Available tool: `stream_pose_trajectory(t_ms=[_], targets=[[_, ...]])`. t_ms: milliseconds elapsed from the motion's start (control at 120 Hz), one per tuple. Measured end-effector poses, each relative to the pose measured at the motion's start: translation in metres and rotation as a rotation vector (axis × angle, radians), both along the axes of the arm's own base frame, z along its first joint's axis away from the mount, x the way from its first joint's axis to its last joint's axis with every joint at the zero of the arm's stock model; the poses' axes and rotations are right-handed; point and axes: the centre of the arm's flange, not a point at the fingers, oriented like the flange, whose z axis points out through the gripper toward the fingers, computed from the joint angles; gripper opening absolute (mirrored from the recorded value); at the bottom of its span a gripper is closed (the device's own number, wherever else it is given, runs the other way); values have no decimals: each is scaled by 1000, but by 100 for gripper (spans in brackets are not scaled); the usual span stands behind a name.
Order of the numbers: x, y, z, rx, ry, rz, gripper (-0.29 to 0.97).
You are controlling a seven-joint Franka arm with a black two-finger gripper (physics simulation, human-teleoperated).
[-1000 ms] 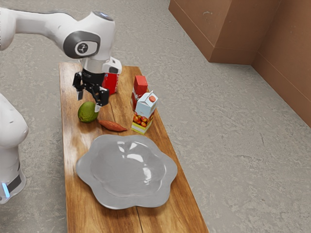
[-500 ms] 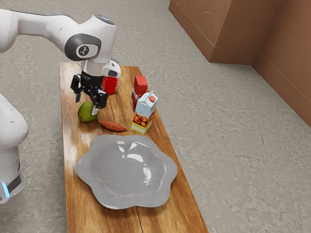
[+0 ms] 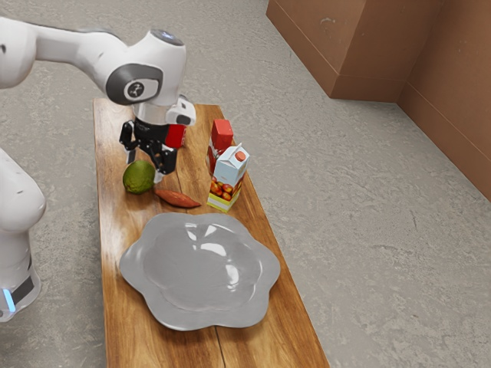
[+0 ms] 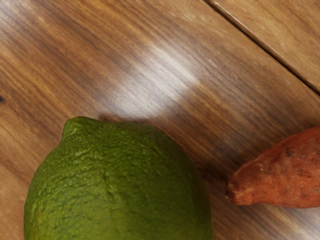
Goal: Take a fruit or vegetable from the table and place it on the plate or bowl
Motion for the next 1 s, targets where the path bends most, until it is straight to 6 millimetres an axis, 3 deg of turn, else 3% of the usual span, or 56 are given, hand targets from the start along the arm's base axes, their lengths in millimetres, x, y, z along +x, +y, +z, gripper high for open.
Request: stream_pose_trajectory(t_ms=[200,825,1000], targets=[[6,-4,-11,26,-42,-12,68],[28,-14,-15,85,-109,-56,66],[23,-17,-16,-1,-74,-39,66]])
